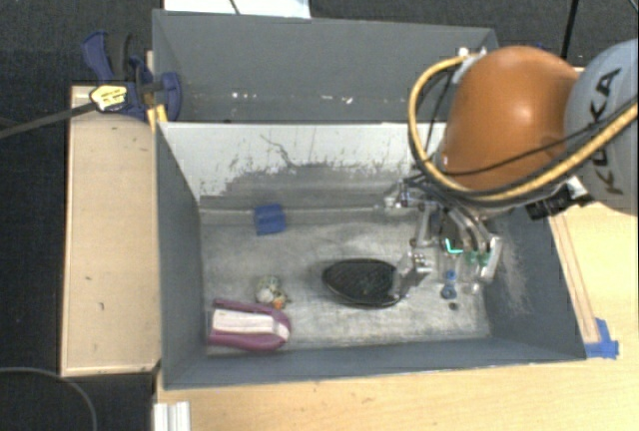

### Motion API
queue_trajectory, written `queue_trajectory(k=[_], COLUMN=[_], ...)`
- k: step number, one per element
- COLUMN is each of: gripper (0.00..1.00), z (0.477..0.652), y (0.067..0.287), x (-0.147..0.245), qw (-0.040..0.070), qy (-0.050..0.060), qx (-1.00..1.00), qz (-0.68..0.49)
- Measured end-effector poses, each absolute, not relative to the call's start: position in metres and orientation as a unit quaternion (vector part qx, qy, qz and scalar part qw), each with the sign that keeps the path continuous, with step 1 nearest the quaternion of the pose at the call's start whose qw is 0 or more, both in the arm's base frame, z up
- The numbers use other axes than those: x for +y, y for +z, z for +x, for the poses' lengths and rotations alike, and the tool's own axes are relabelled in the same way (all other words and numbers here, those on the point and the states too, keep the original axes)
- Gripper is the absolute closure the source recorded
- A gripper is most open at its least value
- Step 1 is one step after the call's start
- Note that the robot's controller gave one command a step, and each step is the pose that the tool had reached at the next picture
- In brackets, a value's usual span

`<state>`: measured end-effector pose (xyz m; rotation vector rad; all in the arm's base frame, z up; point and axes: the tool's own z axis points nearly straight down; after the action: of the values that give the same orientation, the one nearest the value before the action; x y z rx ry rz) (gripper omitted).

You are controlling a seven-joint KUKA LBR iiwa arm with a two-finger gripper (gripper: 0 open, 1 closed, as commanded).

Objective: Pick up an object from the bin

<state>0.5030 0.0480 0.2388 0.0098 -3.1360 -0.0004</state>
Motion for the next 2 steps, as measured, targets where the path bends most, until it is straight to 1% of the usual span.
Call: queue_trajectory(k=[1, 2], gripper=[0.00, 0.00], z=[0.506, 0.515], y=[0.102, 0.073], x=[0.094, 0.064], qw=[0.003, -0.001], qy=[0.000, -0.001], qx=[-0.997, -0.964], qz=[-0.076, -0.266])
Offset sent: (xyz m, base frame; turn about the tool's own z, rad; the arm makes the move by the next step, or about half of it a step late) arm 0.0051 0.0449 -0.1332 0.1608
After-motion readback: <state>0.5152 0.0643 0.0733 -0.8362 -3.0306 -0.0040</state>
